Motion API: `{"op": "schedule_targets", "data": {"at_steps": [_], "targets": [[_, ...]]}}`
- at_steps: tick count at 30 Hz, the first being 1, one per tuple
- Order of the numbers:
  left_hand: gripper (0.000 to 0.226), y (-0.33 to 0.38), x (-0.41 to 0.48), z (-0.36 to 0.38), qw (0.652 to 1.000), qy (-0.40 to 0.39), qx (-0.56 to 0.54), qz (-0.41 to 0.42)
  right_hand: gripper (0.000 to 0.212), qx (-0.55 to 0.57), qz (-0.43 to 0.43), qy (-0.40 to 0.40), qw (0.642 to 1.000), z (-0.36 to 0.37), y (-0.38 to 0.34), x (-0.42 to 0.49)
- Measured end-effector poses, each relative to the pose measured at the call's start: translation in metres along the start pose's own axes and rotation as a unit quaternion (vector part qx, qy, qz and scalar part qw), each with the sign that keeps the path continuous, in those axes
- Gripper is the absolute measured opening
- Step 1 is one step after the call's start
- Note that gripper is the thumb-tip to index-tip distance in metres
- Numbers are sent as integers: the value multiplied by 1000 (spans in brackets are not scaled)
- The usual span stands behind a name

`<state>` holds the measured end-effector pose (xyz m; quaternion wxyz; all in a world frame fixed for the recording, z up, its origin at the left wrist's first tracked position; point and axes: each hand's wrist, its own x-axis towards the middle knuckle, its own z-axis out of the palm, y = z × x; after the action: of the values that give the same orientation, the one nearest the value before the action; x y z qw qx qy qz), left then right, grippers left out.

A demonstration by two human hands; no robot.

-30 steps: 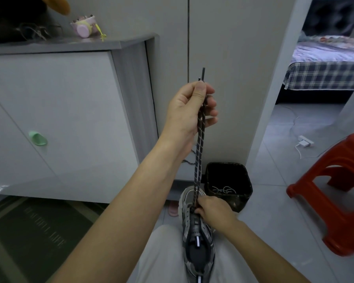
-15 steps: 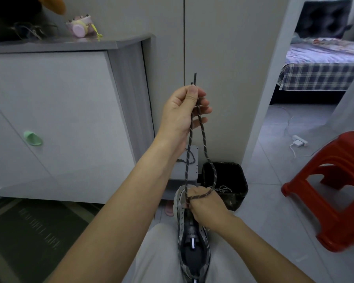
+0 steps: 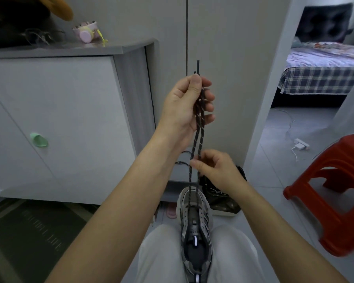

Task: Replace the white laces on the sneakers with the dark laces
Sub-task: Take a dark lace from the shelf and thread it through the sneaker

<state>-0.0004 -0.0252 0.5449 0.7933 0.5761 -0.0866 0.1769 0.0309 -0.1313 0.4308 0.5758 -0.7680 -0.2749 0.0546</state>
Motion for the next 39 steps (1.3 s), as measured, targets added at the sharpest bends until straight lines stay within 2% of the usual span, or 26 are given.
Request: {"op": "schedule_targets", "data": {"at_steps": [3,6,9,12,14,16,17,19,21,23,25,27,29,31,33,35,37,39], "targets": [[27,6,-4,7,999,-6,-51,5,11,66,-37,9,997,-10,-22,2],[28,19,-5,16,989,-2,-149,7,14,144,-61,43,987,-19,-38,3],[28,29,-6,25,987,-7,-161,11,8,156,-91,33,983,-22,-47,2],[27,15,-8,18,996,16,-82,-1,9,164,-66,77,981,-21,-39,4],[26,-17,-14,-4,994,93,53,-14,10,157,-22,186,970,-26,-28,6],[28,-63,-32,-25,969,173,144,-105,12,103,3,278,955,-32,-17,7],[28,-91,-45,-33,957,176,139,-185,13,54,3,275,960,-30,-16,7],[26,-137,-72,-26,935,126,98,-317,11,-57,-29,170,983,-15,-19,8],[24,-183,-92,-20,922,69,111,-364,12,-134,-66,18,989,11,-27,6],[37,-221,-98,-26,904,43,217,-365,21,-158,-63,-123,978,33,-29,2],[43,-273,-93,-45,867,15,366,-337,32,-145,-25,-189,971,41,-17,0],[50,-251,-99,-66,841,-55,470,-264,31,-143,9,-158,977,34,8,-1],[26,-219,-89,-62,744,-52,638,-193,23,-177,54,-87,979,19,42,-2],[19,-209,-86,-73,776,-57,604,-172,16,-234,112,-51,964,9,77,-10],[28,-210,-94,-104,758,-66,621,-188,22,-273,178,-65,943,7,108,-27],[44,-219,-97,-117,723,-99,632,-260,32,-294,231,-105,921,13,130,-45],[42,-221,-99,-119,716,-98,628,-289,39,-321,239,-137,906,21,140,-57],[32,-221,-98,-124,723,-85,634,-260,39,-304,227,-139,915,27,139,-60]]}}
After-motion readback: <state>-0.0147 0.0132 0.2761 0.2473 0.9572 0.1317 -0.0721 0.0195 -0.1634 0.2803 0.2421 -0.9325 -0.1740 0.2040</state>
